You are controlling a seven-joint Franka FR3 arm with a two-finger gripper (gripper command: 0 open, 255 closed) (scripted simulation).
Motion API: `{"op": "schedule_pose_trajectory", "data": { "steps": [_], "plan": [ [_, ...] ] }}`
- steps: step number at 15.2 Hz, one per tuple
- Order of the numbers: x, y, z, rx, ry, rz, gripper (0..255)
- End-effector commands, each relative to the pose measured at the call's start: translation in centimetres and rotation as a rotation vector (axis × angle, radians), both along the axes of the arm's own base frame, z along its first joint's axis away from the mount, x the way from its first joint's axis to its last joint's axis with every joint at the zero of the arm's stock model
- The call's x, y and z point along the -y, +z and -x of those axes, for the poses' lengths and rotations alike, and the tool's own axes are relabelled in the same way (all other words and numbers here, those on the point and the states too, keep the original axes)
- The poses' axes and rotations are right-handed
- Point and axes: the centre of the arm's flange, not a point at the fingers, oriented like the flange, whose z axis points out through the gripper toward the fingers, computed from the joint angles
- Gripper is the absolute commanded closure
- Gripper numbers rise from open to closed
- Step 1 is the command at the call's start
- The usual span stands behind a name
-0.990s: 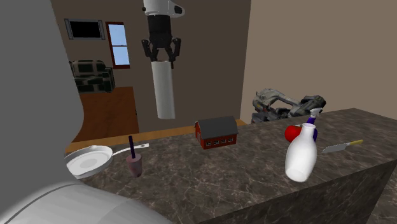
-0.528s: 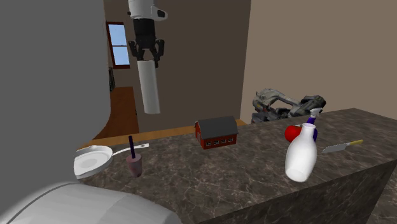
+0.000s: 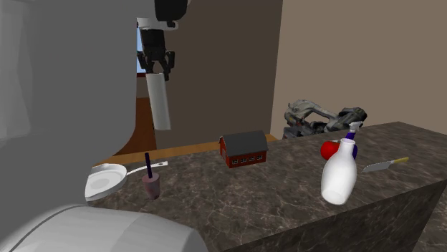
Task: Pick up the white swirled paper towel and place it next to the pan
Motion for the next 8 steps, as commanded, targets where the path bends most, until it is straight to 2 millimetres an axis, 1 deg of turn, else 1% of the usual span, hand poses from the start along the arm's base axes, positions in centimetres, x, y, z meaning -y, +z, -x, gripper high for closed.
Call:
{"op": "schedule_pose_trajectory", "data": {
  "steps": [1,8],
  "plan": [
    [0.0,-1.1,-0.1,0.001,0.0,-0.001,255],
    [0.0,-4.8,-0.1,0.001,0.0,-0.001,255]
  ]
}}
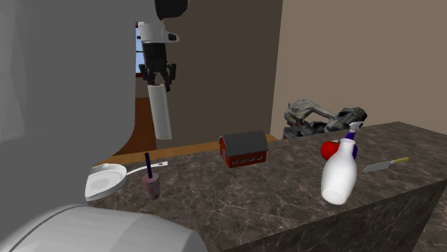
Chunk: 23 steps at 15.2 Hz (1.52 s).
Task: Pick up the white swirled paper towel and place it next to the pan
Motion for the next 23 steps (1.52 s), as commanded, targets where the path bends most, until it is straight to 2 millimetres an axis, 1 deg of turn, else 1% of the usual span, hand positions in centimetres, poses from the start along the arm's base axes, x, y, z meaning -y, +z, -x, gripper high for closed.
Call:
{"op": "schedule_pose_trajectory", "data": {
  "steps": [1,23],
  "plan": [
    [0.1,-1.1,0.1,0.0,0.0,0.0,255],
    [0.1,-12.7,0.1,0.0,0.0,0.0,255]
  ]
}}
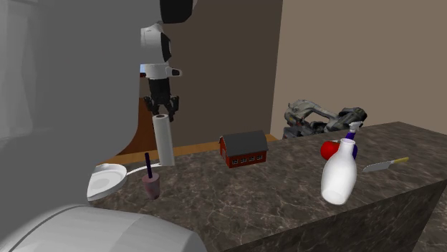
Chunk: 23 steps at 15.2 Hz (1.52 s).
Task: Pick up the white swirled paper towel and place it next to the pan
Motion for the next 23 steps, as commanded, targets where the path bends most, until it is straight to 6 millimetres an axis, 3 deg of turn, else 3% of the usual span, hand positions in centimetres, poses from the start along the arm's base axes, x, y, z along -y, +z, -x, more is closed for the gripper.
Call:
{"op": "schedule_pose_trajectory", "data": {
  "steps": [1,16,23],
  "plan": [
    [0.0,-1.0,0.1,0.0,0.0,0.0,255],
    [0.0,-8.9,0.1,0.0,0.0,0.0,255],
    [0.0,-8.9,0.1,0.0,0.0,0.0,255]
  ]
}}
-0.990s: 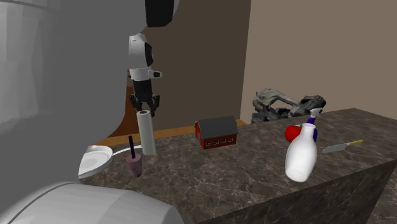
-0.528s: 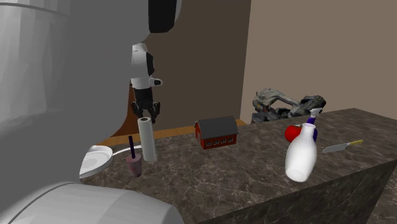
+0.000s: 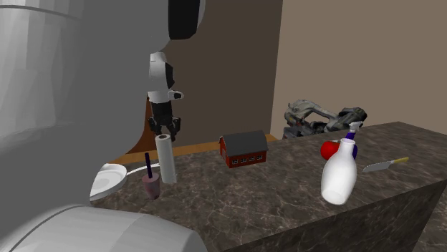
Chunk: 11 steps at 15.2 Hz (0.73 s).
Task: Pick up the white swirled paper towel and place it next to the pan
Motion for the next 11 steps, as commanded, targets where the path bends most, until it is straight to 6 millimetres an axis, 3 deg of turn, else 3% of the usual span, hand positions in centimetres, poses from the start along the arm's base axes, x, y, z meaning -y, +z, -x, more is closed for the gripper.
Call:
{"op": "schedule_pose_trajectory", "data": {
  "steps": [1,2,7,11],
  "plan": [
    [0.0,0.0,0.0,0.0,0.0,0.0,255],
    [0.0,0.0,0.0,0.0,0.0,0.0,0],
    [0.0,0.0,0.0,0.0,0.0,0.0,0],
    [-0.2,5.0,0.0,0.0,0.0,0.0,0]
  ]
}}
